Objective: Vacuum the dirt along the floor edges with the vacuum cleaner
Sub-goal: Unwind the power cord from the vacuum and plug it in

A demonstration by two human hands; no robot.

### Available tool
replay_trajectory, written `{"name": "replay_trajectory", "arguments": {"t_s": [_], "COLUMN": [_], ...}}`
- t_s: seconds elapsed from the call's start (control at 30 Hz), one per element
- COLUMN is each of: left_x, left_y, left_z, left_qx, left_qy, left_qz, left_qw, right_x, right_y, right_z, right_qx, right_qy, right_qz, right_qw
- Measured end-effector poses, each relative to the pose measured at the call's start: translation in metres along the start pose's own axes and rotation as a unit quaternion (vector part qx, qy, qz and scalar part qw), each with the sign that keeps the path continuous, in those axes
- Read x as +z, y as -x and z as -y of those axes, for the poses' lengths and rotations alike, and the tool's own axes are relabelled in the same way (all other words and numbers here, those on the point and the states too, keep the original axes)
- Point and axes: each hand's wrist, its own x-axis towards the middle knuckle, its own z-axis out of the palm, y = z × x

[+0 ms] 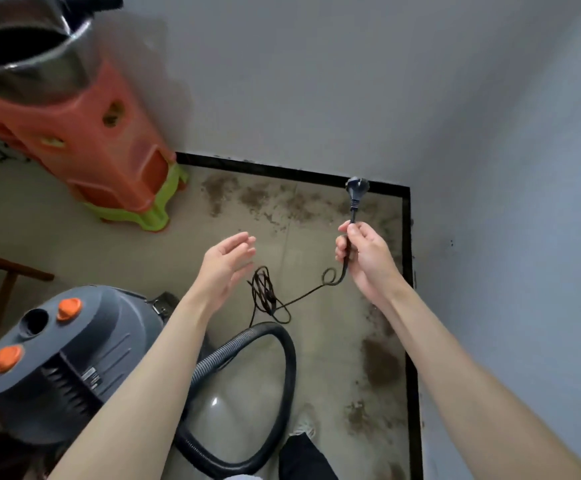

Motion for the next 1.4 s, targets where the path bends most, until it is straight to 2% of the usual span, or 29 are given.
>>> {"name": "replay_trajectory", "arguments": {"t_s": [0.2,0.3,0.43,0.5,0.6,0.73,0.83,1.0,1.1,1.2,1.4], "left_x": [0.077,0.113,0.160,0.178,0.201,0.219,0.227,0.245,0.265,0.295,0.338], "left_y": [0.015,0.019,0.027,0.029,0.027,0.012,-0.011,-0.067,-0.109,-0.164,-0.263], "left_z": [-0.005,-0.016,-0.022,-0.025,-0.033,-0.043,-0.045,-0.049,-0.053,-0.053,-0.022], "left_qx": [0.060,0.087,0.119,0.145,0.186,0.181,0.172,0.147,0.126,0.139,0.174], "left_qy": [-0.129,-0.192,-0.261,-0.283,-0.278,-0.290,-0.331,-0.390,-0.394,-0.408,-0.441], "left_qz": [0.051,0.089,0.145,0.149,0.123,0.135,0.146,0.209,0.220,0.217,0.204], "left_qw": [0.988,0.973,0.947,0.936,0.934,0.930,0.916,0.885,0.883,0.876,0.856], "right_x": [-0.043,-0.056,-0.070,-0.074,-0.083,-0.101,-0.119,-0.136,-0.146,-0.151,-0.185], "right_y": [-0.008,-0.011,-0.013,-0.015,-0.020,-0.037,-0.060,-0.113,-0.155,-0.206,-0.290], "right_z": [0.025,0.043,0.062,0.070,0.085,0.097,0.101,0.105,0.104,0.100,0.075], "right_qx": [-0.003,-0.026,-0.051,-0.055,-0.049,0.008,0.071,0.149,0.185,0.205,0.203], "right_qy": [0.041,0.098,0.096,0.089,0.058,-0.019,-0.113,-0.238,-0.185,-0.136,-0.004], "right_qz": [0.031,0.011,-0.036,-0.037,-0.032,-0.081,-0.128,-0.169,-0.184,-0.205,-0.159], "right_qw": [0.999,0.995,0.993,0.994,0.997,0.996,0.983,0.945,0.947,0.947,0.966]}}
